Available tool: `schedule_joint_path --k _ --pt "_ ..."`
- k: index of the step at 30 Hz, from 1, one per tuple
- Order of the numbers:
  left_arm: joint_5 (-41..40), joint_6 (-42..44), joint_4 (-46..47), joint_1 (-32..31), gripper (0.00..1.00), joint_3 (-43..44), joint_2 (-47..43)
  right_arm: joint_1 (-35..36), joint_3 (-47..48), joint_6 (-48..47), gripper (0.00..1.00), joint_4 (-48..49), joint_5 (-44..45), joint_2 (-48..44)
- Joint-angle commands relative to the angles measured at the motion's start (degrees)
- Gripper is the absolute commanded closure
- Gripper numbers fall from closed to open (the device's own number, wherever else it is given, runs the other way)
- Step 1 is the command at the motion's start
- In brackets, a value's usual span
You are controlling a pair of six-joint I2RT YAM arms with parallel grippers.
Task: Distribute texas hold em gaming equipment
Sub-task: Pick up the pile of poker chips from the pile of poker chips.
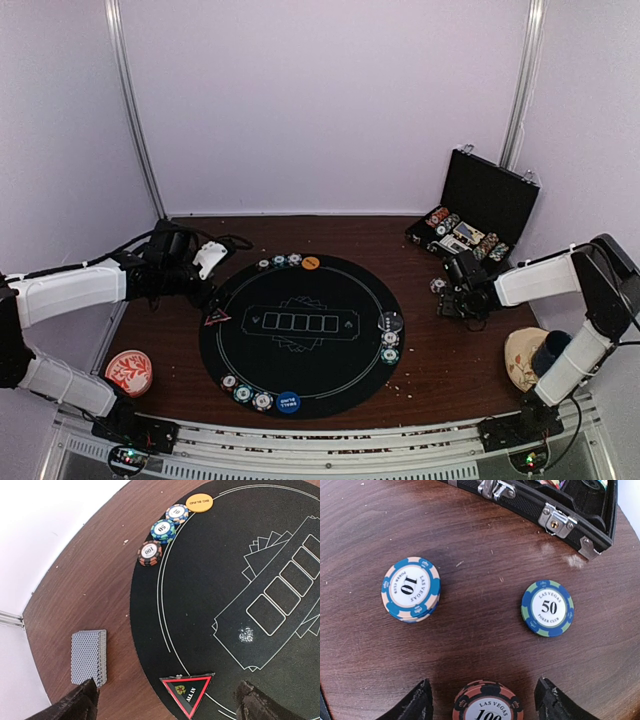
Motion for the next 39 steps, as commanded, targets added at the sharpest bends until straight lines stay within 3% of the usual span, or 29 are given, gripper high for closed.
schedule_joint_path --k 1,24,39 --pt "-0.9 -0.4 3.2 0.4 0.02 -0.6 -0.8 -0.4 -0.8 0.5 0.32 0.4 -0.3 0.3" --pt "-2.1 -0.3 3.6 0.4 0.02 -0.9 -0.2 -0.5 -0.9 0.4 0.74 -0.4 0.7 -1.0" --pt "-2.2 -0.5 3.7 0.4 0.02 -0.9 0.0 2.9 -0.5 -1.7 0.77 -1.1 1.1 -8.0"
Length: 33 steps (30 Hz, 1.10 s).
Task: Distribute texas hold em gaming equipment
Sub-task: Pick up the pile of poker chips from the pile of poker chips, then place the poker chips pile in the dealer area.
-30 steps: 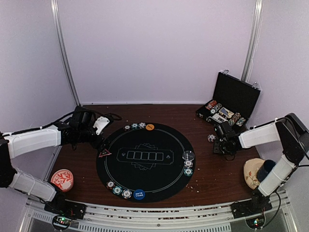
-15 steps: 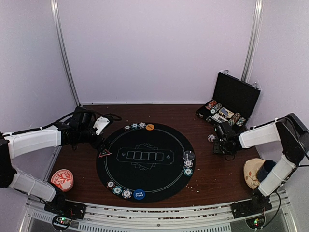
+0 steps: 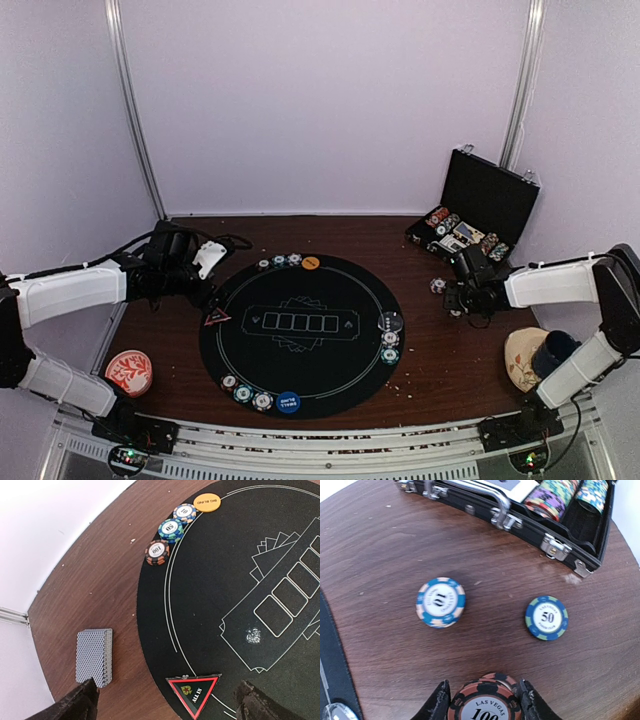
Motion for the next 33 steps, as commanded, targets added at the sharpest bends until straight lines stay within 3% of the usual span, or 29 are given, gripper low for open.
schedule_joint_path --k 1,8,13,25,33 --pt "-0.5 -0.4 2.4 0.4 0.02 -0.3 0.0 2.5 0.4 -1.5 0.77 -0.4 1.6 -1.9" --pt "-0.8 -0.4 2.5 0.5 0.02 -0.3 0.4 9.1 3.1 -1.9 0.79 -1.9 2.6 -2.2" --pt "-1.2 -0.4 2.7 0.5 0.02 -0.3 0.7 19.0 6.9 -1.6 0.8 -2.4 2.7 -1.2" --pt "-1.7 -0.5 2.7 0.5 0.02 -0.3 0.9 40.7 14.6 2.9 0.79 -0.1 3.2 11.8" --pt "-1.6 -0.4 2.6 0.5 0.02 -0.4 0.8 47.9 14.5 8.4 0.79 -1.5 5.3 14.2"
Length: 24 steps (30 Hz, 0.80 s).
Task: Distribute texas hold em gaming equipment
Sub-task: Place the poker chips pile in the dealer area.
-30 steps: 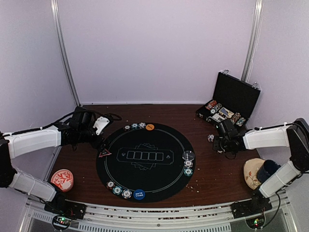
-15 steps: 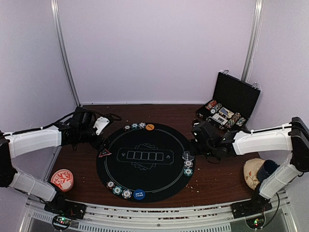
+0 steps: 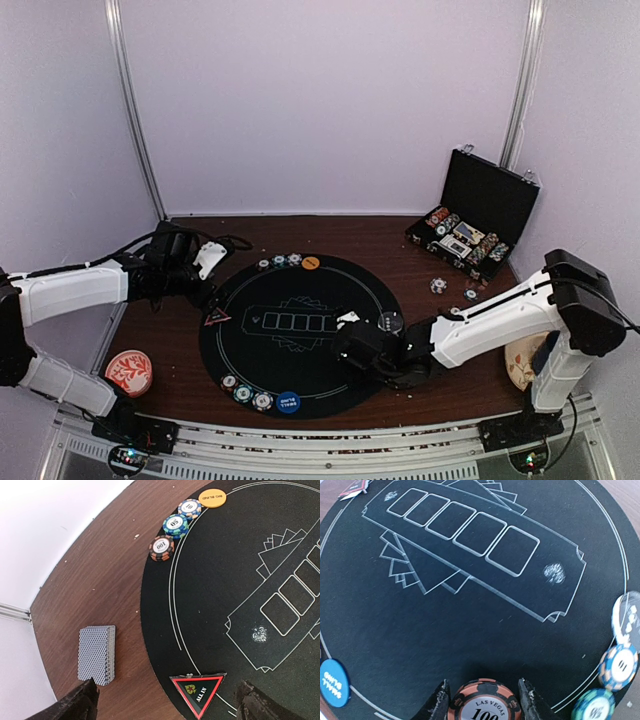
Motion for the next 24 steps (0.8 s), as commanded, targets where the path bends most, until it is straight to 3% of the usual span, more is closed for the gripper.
schedule_joint_path --k 1,24 --pt "-0.2 -0.4 2.2 0.5 0.02 -0.2 0.0 2.1 -0.1 4.8 0.79 -0.4 3.8 -1.1" --pt "-0.3 -0.5 2.1 0.6 0.02 -0.1 0.6 4.9 -9.4 14.0 0.79 -5.2 10.5 -7.7"
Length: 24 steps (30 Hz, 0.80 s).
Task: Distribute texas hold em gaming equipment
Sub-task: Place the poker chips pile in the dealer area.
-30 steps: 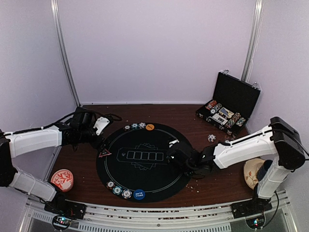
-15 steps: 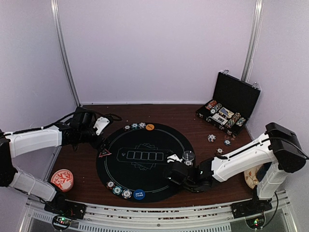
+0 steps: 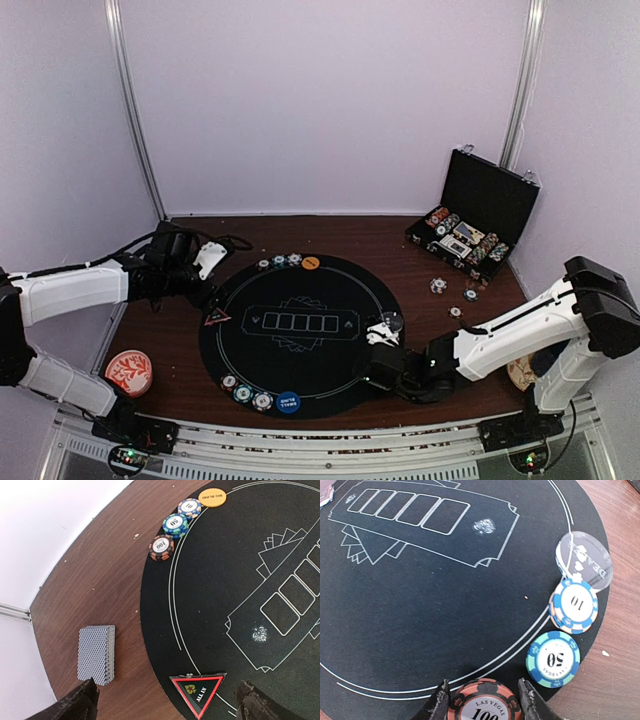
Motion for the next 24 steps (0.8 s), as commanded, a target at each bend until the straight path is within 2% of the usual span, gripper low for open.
schedule_joint_path --k 1,24 --pt "-0.2 -0.4 2.1 0.6 0.02 -0.1 0.5 0.6 -0.5 2.0 0.79 -1.3 3.4 -1.1" --pt "-0.1 -0.4 2.1 0.6 0.02 -0.1 0.9 0.7 -0.3 2.0 0.73 -1.9 4.5 0.7"
